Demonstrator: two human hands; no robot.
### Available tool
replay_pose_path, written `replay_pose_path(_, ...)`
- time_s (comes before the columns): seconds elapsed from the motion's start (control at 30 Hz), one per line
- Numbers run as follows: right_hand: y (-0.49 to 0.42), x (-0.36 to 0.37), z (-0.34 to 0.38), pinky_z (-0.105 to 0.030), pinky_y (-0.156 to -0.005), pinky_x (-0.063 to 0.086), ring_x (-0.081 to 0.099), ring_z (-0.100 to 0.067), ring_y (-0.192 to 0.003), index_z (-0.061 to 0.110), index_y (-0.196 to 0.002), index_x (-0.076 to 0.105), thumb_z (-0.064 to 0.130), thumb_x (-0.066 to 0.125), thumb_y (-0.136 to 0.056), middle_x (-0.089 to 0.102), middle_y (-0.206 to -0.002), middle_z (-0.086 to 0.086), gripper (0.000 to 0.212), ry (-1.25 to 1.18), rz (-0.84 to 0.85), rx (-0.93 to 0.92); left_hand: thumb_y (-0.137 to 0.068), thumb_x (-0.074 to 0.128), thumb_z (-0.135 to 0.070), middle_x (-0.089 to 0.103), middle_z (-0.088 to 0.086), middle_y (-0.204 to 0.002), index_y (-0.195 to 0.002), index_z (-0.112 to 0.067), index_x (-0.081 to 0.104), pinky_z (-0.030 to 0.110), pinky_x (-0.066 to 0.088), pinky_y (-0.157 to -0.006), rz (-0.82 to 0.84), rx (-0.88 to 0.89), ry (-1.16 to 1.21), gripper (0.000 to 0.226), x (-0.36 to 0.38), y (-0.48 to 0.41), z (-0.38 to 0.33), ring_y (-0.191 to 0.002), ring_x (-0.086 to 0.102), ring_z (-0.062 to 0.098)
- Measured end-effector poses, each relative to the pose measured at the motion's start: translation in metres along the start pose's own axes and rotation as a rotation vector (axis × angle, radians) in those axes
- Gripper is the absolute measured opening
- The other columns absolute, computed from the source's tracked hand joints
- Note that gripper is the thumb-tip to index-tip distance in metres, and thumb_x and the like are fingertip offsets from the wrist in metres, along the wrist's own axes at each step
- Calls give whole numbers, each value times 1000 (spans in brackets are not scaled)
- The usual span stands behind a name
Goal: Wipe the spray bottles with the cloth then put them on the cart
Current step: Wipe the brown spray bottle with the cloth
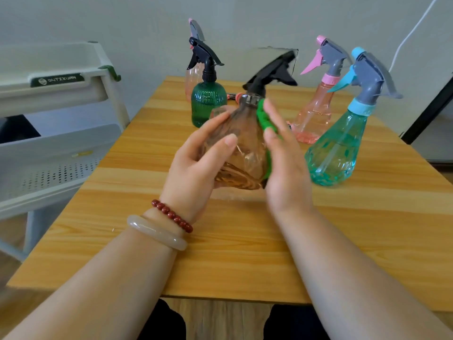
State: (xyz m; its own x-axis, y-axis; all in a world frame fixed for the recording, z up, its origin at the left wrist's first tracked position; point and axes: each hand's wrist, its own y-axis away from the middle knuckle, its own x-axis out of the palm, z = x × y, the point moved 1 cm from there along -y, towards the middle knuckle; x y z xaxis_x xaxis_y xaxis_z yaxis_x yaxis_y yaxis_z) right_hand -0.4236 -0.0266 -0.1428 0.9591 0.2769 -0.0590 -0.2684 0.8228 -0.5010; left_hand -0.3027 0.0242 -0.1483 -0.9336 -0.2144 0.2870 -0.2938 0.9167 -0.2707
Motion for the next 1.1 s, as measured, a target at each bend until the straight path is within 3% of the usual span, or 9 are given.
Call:
replay_pose_path(0.07, -3, -8, -4, -34, -121, 23, 30, -1, -143, 26, -144, 45, 30, 42, -95, 37, -155, 7, 50, -187, -49, 108, -75, 69, -37, 66, 6, -129, -125, -28, 62, 65, 51, -92, 42, 10, -10, 51, 4, 1, 2, -119, 63, 32)
replay_pose_path(0.13, 0, -11, -4, -38, -121, 23, 29, -4, -144, 26, -145, 44, 30, 44, -94, 35, -156, 6, 51, -267, -44, 101, -76, 68, -38, 64, 8, -132, -128, -26, 60, 66, 49, -94, 49, 23, 3, 55, 6, 2, 2, -120, 62, 33)
replay_pose_path(0.23, 8, -3, 1, -25, -120, 22, 26, -4, -145, 12, -148, 36, 17, 37, -98, 33, -156, 2, 49, -120, 35, -57, -81, 62, -41, 63, 13, -132, -139, -20, 51, 63, 53, -88, 9, 1, 92, 62, 3, 0, -2, -117, 64, 36)
replay_pose_path(0.37, 15, 9, 2, -31, -121, 17, 18, -18, -150, 8, -144, 35, 11, 39, -98, 28, -156, -9, 46, 119, 163, -331, -95, 44, -47, 52, 17, -143, -148, -17, 40, 69, 45, -95, 3, -38, 205, 61, -6, -6, -5, -128, 54, 38)
replay_pose_path(0.53, 7, 2, 0, -11, -109, 27, 35, 4, -137, 15, -142, 42, 20, 36, -100, 44, -141, 13, 42, -3, -44, -100, -88, 54, -48, 62, 12, -133, -142, -19, 48, 57, 54, -90, 73, -48, 31, 61, 0, -2, -2, -119, 62, 32)
replay_pose_path(0.63, 5, -7, -4, -9, -105, 30, 41, 8, -131, 24, -133, 50, 26, 36, -98, 51, -134, 17, 38, -33, -116, -19, -82, 55, -53, 64, -1, -131, -132, -29, 58, 52, 51, -100, 65, 24, -143, 56, 3, -1, 4, -122, 61, 18)
replay_pose_path(0.8, 4, -9, -4, -8, -103, 33, 44, 8, -128, 24, -129, 56, 25, 39, -95, 55, -128, 20, 38, 12, -121, -18, -84, 56, -51, 61, -9, -136, -126, -45, 59, 53, 46, -104, 121, 84, -235, 42, 1, -1, 7, -129, 55, 15)
replay_pose_path(0.97, 8, -5, -1, -19, -114, 29, 38, -4, -139, 16, -136, 51, 18, 41, -98, 51, -140, 6, 40, 92, -42, -123, -77, 69, -43, 64, 1, -132, -132, -26, 60, 55, 49, -101, 63, -11, -87, 58, 1, -1, 2, -123, 61, 22)
replay_pose_path(1.1, 11, 2, 2, -38, -117, 30, 36, -20, -142, 15, -136, 47, 23, 50, -97, 46, -147, -8, 41, 151, 9, -262, -98, 46, -44, 61, 16, -134, -141, -12, 50, 55, 49, -100, 95, -141, 171, 54, 2, -4, -3, -124, 59, 32)
